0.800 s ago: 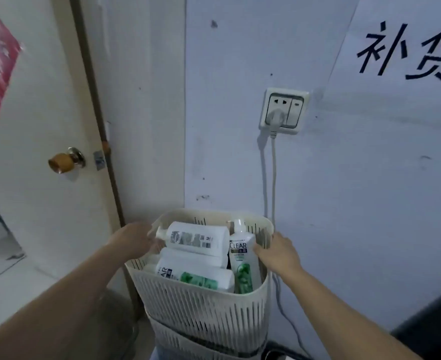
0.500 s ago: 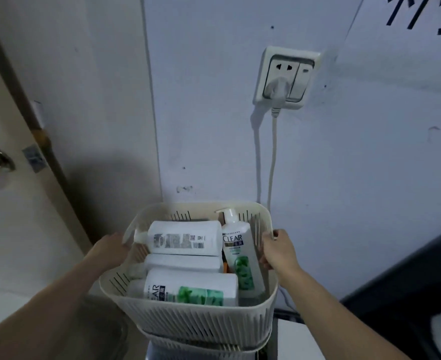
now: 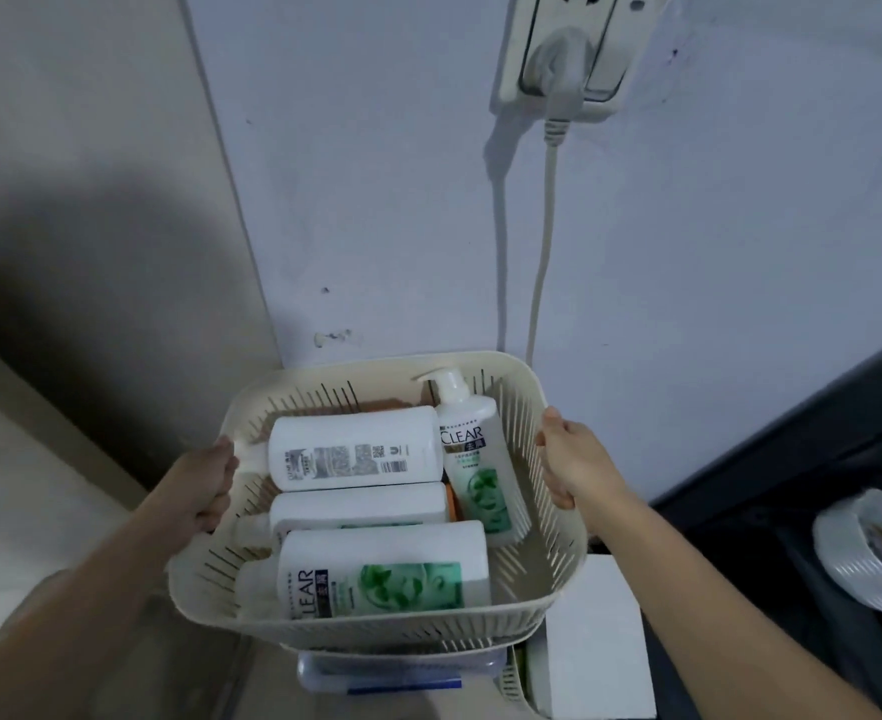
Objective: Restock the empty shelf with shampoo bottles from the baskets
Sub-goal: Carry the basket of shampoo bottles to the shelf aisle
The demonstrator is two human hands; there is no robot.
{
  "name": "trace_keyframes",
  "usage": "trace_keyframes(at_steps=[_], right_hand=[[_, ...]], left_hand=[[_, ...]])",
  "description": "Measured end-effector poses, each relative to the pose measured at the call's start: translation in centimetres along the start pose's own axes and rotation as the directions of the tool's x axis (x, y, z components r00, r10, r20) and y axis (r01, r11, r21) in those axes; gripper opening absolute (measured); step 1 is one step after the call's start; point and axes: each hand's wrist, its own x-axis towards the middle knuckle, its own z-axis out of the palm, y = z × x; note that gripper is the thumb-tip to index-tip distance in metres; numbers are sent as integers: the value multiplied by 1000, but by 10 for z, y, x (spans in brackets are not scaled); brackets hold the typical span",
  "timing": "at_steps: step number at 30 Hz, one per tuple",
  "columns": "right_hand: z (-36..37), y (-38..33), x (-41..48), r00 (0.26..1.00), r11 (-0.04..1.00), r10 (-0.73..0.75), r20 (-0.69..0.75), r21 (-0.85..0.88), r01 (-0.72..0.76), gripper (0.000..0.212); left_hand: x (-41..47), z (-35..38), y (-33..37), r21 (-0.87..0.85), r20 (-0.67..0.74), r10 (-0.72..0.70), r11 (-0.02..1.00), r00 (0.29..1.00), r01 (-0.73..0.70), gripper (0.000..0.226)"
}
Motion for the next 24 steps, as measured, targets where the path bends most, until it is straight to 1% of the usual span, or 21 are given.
trace_keyframes(at_steps=[5,9,11,18,21,24], right_hand=[[-13,9,-10,1000,988,5,-6,154,-4,44],[-31,17,-29,999,958,-8,-31,287,17,40],[-45,23,-40,999,948,-16,-40,317,28,39],[-102,75,-80,995,904,32,-94,427,11,37],[-127,110,-105,990,881,67,-121,473,-1,36],[-155,152,-132,981,855,118,-154,517,-22,36]], left_hand=[[-17,1,4,-66,18,13,998,1000,-12,41],[-40,7,10,-131,32,30,991,999,-26,36],[-54,11,16,-167,49,51,985,998,-42,34],[-108,42,24,-249,214,158,963,964,-102,30],[-130,65,15,-231,284,182,966,942,-117,29],[-154,94,1,-183,352,174,976,920,-115,28]])
